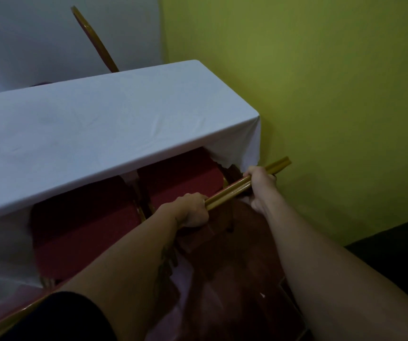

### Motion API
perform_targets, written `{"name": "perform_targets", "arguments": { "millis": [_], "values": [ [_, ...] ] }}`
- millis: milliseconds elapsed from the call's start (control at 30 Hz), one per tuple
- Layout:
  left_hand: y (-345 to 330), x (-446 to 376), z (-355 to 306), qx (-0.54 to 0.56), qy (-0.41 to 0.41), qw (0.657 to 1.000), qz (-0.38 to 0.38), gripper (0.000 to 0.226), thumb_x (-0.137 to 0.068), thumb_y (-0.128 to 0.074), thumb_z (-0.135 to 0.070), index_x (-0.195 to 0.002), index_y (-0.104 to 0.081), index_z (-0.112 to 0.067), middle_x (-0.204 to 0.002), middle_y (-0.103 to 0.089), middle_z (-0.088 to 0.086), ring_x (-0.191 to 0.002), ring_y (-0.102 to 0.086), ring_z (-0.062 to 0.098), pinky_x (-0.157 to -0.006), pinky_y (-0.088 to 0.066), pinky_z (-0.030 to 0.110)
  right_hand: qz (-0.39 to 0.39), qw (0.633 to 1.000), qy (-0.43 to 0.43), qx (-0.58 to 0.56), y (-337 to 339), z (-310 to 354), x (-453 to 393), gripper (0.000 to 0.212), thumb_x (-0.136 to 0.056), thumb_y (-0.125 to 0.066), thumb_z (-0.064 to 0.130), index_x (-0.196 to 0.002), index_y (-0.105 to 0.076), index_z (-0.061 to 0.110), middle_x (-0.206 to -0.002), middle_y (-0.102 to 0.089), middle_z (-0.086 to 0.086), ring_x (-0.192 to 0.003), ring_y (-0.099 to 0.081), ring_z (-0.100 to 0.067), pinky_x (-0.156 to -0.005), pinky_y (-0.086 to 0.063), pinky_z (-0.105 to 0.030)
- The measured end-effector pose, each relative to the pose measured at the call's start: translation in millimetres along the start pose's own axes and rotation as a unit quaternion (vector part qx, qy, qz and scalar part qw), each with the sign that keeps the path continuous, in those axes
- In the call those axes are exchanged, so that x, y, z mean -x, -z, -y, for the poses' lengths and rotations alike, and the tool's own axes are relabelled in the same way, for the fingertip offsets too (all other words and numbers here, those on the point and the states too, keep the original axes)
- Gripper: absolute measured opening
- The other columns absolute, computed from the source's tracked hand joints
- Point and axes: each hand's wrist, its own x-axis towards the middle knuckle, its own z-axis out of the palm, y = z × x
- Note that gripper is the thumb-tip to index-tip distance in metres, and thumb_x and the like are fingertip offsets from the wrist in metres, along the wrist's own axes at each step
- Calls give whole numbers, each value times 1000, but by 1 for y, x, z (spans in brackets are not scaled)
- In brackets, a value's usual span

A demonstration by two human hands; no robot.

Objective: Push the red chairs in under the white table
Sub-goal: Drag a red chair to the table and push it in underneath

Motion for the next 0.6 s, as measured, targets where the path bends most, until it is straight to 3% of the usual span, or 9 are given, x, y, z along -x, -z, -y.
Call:
{"name": "perform_targets", "arguments": {
  "millis": [100,367,500,600],
  "values": [
    [4,-4,3,7,-1,1000,-10,68,-84,-57,-22,-151,-43,-28,-132,-59,13,-114,-61,35,-97,-54,49,1,1000,0,-1,-7,3,-6,39,-81,-53,0,-119,-48,0,-79,-54,-15,-62,-62,-27,-38,-54,-37],
    [13,-19,5,34,-3,999,-22,61,-86,-59,-15,-145,-49,-23,-120,-61,11,-107,-63,33,-95,-56,49,-1,1000,2,1,-18,9,-24,47,-78,-54,1,-124,-46,-2,-86,-55,-18,-64,-62,-28,-40,-55,-40],
    [8,-21,2,42,4,998,-39,60,-86,-61,-14,-144,-49,-21,-119,-60,10,-103,-63,31,-92,-57,47,3,1000,-1,14,-16,10,-26,30,-82,-54,2,-109,-41,6,-88,-55,-18,-66,-63,-27,-41,-55,-38],
    [6,-12,1,44,11,996,-72,45,-87,-63,-15,-131,-57,-19,-109,-60,6,-97,-63,26,-90,-58,44,9,998,-13,60,-14,14,-21,53,-77,-59,11,-127,-42,2,-97,-63,-19,-76,-69,-32,-46,-58,-51]
  ]
}}
